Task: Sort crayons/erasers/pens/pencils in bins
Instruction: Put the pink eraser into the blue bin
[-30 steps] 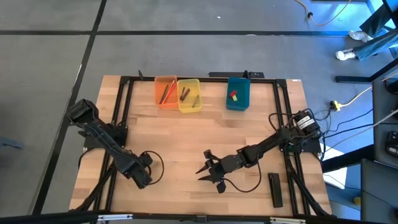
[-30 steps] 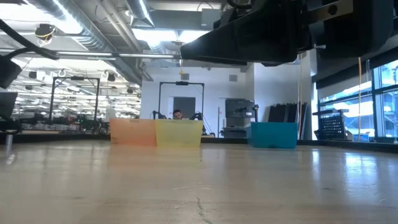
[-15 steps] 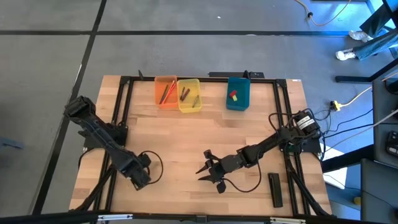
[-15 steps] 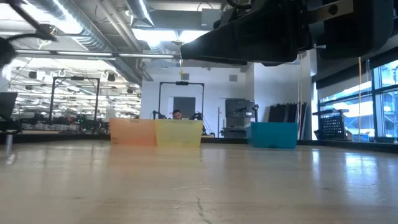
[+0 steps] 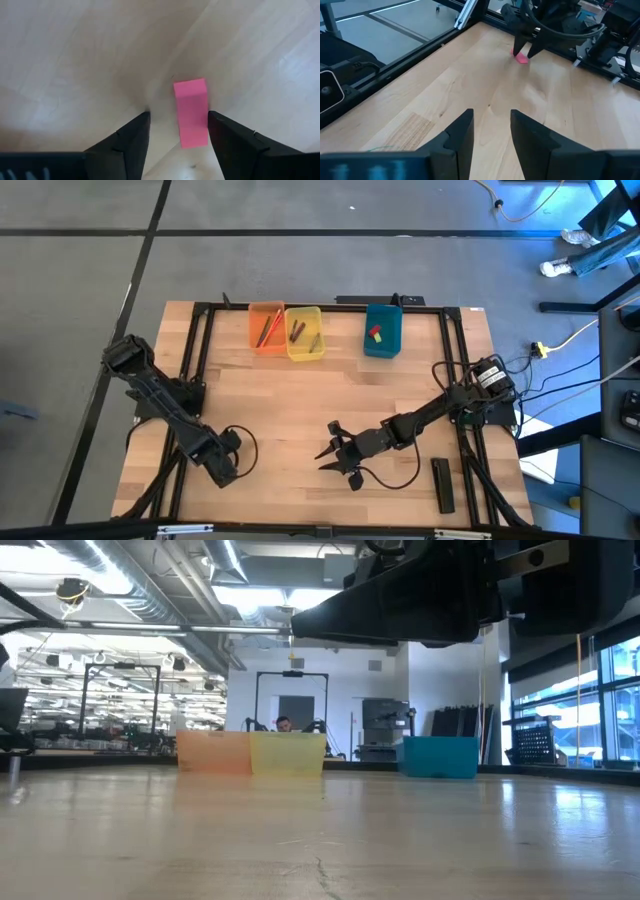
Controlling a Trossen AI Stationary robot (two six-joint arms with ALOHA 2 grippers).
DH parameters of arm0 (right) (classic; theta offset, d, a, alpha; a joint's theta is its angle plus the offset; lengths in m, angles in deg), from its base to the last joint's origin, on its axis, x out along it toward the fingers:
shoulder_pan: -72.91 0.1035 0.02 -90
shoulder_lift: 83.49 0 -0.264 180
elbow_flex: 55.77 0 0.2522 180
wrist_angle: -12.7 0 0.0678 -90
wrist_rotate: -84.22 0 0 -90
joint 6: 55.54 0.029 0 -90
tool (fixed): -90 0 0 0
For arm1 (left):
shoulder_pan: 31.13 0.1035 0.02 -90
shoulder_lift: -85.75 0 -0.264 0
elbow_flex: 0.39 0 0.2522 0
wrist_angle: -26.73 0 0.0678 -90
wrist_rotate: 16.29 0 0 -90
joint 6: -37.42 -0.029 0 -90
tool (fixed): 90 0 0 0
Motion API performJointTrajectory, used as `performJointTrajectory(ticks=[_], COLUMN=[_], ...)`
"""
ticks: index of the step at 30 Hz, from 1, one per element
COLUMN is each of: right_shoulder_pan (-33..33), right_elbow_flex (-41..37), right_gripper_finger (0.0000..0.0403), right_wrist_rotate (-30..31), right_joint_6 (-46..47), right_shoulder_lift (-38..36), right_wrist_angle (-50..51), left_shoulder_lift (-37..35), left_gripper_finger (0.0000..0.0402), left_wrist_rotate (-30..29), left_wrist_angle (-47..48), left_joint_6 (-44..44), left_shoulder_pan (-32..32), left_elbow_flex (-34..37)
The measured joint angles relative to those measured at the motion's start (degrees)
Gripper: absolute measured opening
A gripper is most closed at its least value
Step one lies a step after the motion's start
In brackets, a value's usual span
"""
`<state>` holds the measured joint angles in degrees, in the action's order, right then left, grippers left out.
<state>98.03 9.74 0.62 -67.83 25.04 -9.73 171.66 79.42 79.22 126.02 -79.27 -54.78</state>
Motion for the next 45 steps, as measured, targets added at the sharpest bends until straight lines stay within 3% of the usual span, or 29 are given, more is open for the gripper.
performJointTrajectory(ticks=[7, 21, 30, 40, 45], right_shoulder_pan=[0.00, 0.00, 0.01, -0.41, -0.55], right_elbow_flex=[0.00, 0.00, 0.00, 0.00, 0.00], right_gripper_finger=[0.0131, 0.0131, 0.0131, 0.0131, 0.0131], right_wrist_rotate=[0.02, 0.02, 0.02, 0.02, 0.02], right_joint_6=[-0.04, -0.09, -0.13, -0.35, -0.35], right_shoulder_lift=[0.00, -0.04, -0.04, -0.04, -0.04], right_wrist_angle=[0.00, 0.01, 0.01, -0.67, -0.77], left_shoulder_lift=[-0.29, -0.09, -0.11, 0.08, 0.06], left_gripper_finger=[0.0191, 0.0110, 0.0099, 0.0098, 0.0098], left_wrist_rotate=[1.03, -1.53, -4.36, -13.98, -13.90], left_wrist_angle=[-2.17, -0.12, 0.49, 0.52, 0.17], left_joint_6=[0.98, 1.40, 0.62, -9.84, -16.70], left_shoulder_pan=[0.07, 0.90, 1.18, 4.91, 8.06], left_elbow_flex=[1.69, 0.93, 0.57, -5.40, -8.98])
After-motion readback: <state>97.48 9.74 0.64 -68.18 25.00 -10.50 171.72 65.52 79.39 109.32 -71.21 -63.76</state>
